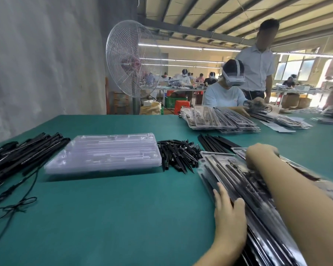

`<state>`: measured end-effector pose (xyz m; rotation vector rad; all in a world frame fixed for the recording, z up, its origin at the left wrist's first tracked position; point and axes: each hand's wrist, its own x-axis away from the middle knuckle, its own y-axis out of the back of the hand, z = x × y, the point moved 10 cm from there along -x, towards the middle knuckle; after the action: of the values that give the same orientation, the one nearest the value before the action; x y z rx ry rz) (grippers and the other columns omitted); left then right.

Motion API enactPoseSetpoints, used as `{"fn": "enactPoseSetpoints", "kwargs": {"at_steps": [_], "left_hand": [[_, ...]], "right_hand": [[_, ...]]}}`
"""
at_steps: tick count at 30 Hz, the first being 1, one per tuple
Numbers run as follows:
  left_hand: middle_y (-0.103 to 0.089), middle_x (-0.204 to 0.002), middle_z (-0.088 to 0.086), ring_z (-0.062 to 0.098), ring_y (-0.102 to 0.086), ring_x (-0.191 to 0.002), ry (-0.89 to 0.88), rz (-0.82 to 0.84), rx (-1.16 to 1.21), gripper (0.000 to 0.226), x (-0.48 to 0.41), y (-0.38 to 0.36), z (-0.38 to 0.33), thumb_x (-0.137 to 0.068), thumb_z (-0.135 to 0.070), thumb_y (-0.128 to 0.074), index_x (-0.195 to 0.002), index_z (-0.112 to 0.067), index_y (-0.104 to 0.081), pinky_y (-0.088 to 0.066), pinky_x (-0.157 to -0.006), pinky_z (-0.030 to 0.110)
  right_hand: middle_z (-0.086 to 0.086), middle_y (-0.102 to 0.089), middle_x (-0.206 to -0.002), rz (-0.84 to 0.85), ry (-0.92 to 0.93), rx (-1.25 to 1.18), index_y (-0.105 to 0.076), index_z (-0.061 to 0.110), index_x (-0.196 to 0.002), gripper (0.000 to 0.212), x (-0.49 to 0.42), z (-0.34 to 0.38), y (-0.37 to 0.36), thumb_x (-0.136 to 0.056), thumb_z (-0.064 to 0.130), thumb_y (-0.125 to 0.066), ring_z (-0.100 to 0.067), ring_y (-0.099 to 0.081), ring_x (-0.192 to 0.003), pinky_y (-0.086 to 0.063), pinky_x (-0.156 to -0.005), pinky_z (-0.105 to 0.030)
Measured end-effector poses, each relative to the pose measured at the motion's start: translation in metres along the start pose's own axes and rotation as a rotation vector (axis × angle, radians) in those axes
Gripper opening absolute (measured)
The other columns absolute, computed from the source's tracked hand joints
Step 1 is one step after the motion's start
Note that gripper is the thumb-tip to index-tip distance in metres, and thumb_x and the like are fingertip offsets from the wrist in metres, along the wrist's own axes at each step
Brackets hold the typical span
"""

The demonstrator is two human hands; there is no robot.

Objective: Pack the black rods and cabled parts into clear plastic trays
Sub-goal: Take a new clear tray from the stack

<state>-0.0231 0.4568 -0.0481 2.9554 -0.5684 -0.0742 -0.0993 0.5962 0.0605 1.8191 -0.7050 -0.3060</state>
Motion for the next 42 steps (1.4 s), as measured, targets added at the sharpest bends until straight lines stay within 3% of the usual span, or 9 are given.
{"fn": "enactPoseSetpoints", "kwargs": {"at_steps": [4, 7, 10, 13, 16, 21, 27, 32, 42], "left_hand": [[0.016, -0.158, -0.004, 0.008, 0.015, -0.144, 0.02, 0.034, -0.088, 0.066, -0.003, -0.001, 0.006, -0.1, -0.039, -0.026, -0.15, -0.023, 0.015, 0.006, -0.118, 0.032], [0.006, -0.159, -0.007, 0.008, 0.009, -0.145, 0.005, 0.036, -0.106, 0.067, -0.009, 0.01, 0.008, -0.1, -0.046, -0.026, -0.151, -0.023, 0.012, 0.003, -0.117, 0.029], [-0.035, -0.148, -0.002, 0.012, -0.029, -0.138, -0.122, -0.065, -0.192, 0.051, -0.021, 0.063, -0.005, -0.1, -0.031, -0.038, -0.147, -0.014, -0.029, -0.019, -0.11, 0.02], [-0.07, -0.095, -0.001, 0.017, -0.062, -0.093, -0.189, -0.239, -0.444, 0.02, -0.033, 0.158, -0.008, -0.093, -0.016, -0.047, -0.101, -0.022, -0.065, -0.047, -0.083, 0.026], [-0.063, -0.061, -0.01, 0.015, -0.065, -0.071, -0.127, -0.468, -0.515, 0.025, -0.031, 0.261, 0.016, -0.09, -0.01, -0.048, -0.079, -0.03, -0.058, -0.05, -0.07, 0.03], [-0.059, -0.051, 0.002, 0.02, -0.056, -0.053, -0.026, -0.914, -0.019, 0.027, -0.011, 0.351, 0.055, -0.089, -0.003, -0.043, -0.073, -0.02, -0.058, -0.045, -0.054, 0.028], [-0.058, -0.05, 0.0, 0.004, -0.051, -0.043, -0.002, -0.844, -0.005, 0.027, -0.023, 0.347, 0.06, -0.089, -0.006, -0.044, -0.07, -0.02, -0.058, -0.038, -0.043, 0.02], [-0.056, -0.044, -0.003, 0.009, -0.051, -0.041, 0.04, -0.859, 0.052, 0.025, -0.022, 0.351, 0.067, -0.089, -0.007, -0.043, -0.071, -0.017, -0.058, -0.039, -0.046, 0.021], [-0.056, -0.042, -0.006, 0.011, -0.052, -0.044, 0.043, -0.82, -0.024, 0.027, -0.028, 0.348, 0.07, -0.089, -0.009, -0.043, -0.069, -0.022, -0.057, -0.038, -0.048, 0.022]], "right_hand": [[-0.01, -0.043, -0.142, 0.183, -0.085, -0.001, -0.039, 0.013, -0.14, 0.05, 0.004, 0.014, -0.002, -0.096, 0.034, -0.047, -0.035, -0.045, -0.126, -0.039, -0.104, -0.049], [-0.011, -0.044, -0.14, -0.022, 0.05, -0.058, -0.045, 0.012, -0.134, 0.042, -0.005, 0.05, 0.015, -0.094, 0.022, -0.044, -0.036, -0.047, -0.123, -0.037, -0.101, -0.055], [-0.011, -0.054, -0.127, -0.263, 0.254, -0.118, -0.054, 0.011, -0.119, 0.031, -0.001, 0.102, 0.037, -0.089, 0.014, -0.046, -0.033, -0.052, -0.115, -0.039, -0.099, -0.05], [-0.015, -0.061, -0.112, -0.413, 0.483, -0.25, -0.055, 0.008, -0.096, 0.013, 0.016, 0.166, 0.056, -0.087, 0.013, -0.047, -0.031, -0.057, -0.106, -0.042, -0.091, -0.04], [-0.016, -0.062, -0.111, -0.381, 0.732, -0.436, -0.062, 0.005, -0.106, 0.026, 0.039, 0.238, 0.058, -0.087, 0.012, -0.046, -0.032, -0.057, -0.105, -0.047, -0.083, -0.035], [-0.009, -0.063, -0.108, -0.377, 0.847, -0.392, -0.066, 0.018, -0.104, 0.022, 0.058, 0.325, 0.045, -0.092, 0.02, -0.049, -0.029, -0.052, -0.104, -0.035, -0.081, -0.035], [-0.01, -0.072, -0.088, -0.158, 0.898, -0.793, -0.076, 0.009, -0.09, 0.018, 0.033, 0.321, 0.051, -0.079, 0.024, -0.076, -0.011, -0.058, -0.067, -0.04, -0.055, -0.01], [-0.008, -0.073, -0.089, -0.046, 0.939, -0.79, -0.076, 0.011, -0.084, 0.015, 0.027, 0.327, 0.052, -0.077, 0.024, -0.077, -0.015, -0.062, -0.083, -0.049, -0.079, -0.028], [-0.004, -0.073, -0.082, 0.034, 0.989, -0.723, -0.076, 0.012, -0.082, 0.01, 0.025, 0.329, 0.056, -0.083, 0.021, -0.071, -0.01, -0.06, -0.076, -0.048, -0.079, -0.027]]}}
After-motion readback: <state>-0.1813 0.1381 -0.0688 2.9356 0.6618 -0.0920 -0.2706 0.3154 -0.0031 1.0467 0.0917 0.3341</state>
